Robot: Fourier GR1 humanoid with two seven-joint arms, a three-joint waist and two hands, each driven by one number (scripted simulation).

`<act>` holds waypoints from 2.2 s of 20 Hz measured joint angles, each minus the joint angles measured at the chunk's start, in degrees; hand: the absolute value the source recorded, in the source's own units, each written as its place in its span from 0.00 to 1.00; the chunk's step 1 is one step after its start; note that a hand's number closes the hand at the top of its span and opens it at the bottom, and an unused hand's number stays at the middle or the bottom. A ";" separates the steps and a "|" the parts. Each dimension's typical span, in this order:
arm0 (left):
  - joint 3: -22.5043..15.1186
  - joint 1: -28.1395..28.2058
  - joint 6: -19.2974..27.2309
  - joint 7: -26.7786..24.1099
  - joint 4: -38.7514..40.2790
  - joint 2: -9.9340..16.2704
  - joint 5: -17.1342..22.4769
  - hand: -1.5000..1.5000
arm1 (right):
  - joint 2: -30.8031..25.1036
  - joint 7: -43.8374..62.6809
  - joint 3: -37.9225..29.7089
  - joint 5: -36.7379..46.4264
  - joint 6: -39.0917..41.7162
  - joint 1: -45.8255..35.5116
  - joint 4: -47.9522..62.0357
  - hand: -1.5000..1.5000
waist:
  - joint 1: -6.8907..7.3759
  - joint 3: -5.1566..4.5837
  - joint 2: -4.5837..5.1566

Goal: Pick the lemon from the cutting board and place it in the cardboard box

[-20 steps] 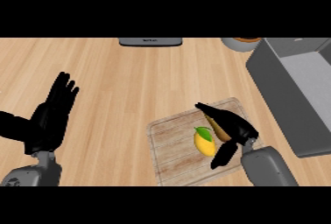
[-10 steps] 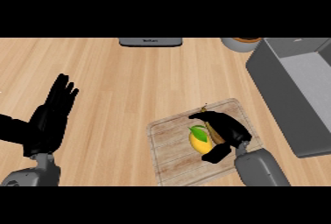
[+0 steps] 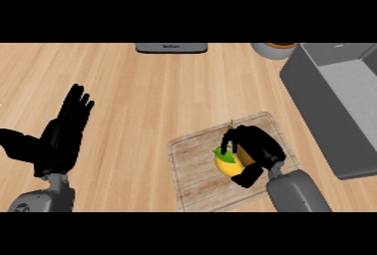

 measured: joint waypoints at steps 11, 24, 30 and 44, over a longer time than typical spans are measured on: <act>0.54 -1.32 0.19 1.49 0.07 0.31 0.09 0.50 | 5.28 15.59 4.93 15.22 -13.76 -10.11 7.64 1.00 | 0.35 0.04 0.24; 0.53 0.63 -0.08 0.34 -0.73 -0.15 -0.33 0.50 | 5.66 26.31 5.87 16.67 -10.70 -13.47 -12.90 1.00 | -0.35 0.07 0.06; 1.62 0.76 -1.12 -0.07 -0.33 0.77 0.49 0.50 | 5.13 33.61 -1.82 17.79 -12.75 -17.27 -19.15 1.00 | -0.32 0.07 0.09; 0.58 -0.24 -0.60 0.92 -0.75 -0.20 -0.31 0.50 | -7.42 29.76 -23.15 11.11 -13.04 -23.62 -11.14 1.00 | 0.13 0.08 0.31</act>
